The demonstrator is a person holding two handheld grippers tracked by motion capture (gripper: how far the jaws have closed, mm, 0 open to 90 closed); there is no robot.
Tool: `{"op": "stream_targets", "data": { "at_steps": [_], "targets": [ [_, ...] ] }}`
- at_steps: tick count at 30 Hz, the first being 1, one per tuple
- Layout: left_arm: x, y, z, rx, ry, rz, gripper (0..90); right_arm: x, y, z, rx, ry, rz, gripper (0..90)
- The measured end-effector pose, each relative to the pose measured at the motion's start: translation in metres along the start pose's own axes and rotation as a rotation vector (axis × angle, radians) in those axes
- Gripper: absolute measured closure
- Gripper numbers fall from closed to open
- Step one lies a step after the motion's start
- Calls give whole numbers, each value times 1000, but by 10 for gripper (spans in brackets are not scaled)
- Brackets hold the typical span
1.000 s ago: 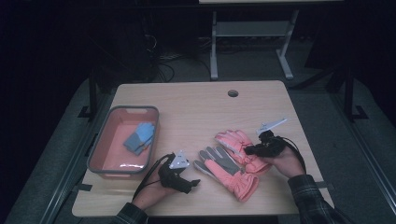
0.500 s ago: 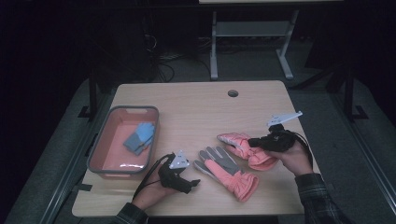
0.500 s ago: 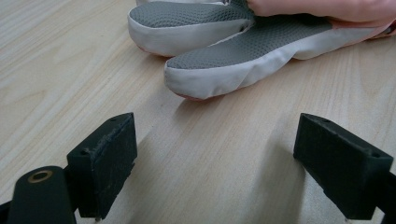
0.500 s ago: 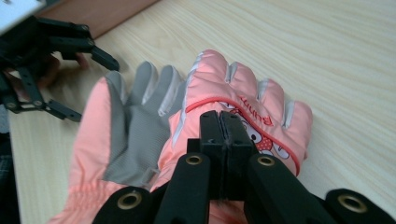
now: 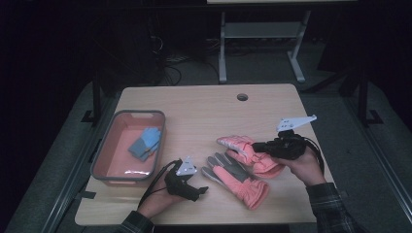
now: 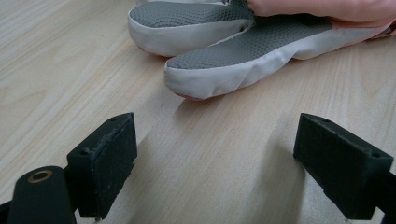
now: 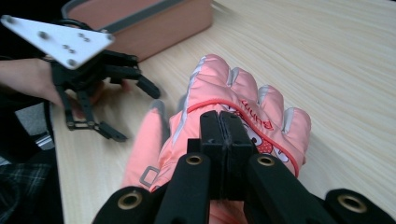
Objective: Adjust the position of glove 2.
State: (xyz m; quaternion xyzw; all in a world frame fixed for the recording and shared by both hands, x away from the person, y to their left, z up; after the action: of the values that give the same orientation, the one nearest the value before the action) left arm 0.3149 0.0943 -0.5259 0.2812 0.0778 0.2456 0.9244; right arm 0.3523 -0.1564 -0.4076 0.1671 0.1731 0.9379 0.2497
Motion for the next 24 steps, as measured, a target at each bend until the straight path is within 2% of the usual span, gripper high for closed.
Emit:
{"op": "stream_targets", "data": {
  "at_steps": [9, 24],
  "targets": [
    [-1, 0, 0, 2, 7, -3, 126, 24, -6, 3, -8, 30, 52, 893],
    [-1, 0, 0, 1, 8, -3, 126, 41, -20, -8, 42, 60, 107, 892]
  ]
}}
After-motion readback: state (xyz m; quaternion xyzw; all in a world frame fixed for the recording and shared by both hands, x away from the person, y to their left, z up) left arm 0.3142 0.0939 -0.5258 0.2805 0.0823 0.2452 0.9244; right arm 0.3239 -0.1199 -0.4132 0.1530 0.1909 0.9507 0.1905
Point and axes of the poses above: each handheld gripper's, and its own axes: y roughly backward along the jaws, z roughly out of its top, x roughly to its left, the point moved 7 cm from there along -y, roughly forward along the jaws, and after that the axes turned 10 degrees about -x, right-handed, at the moved point
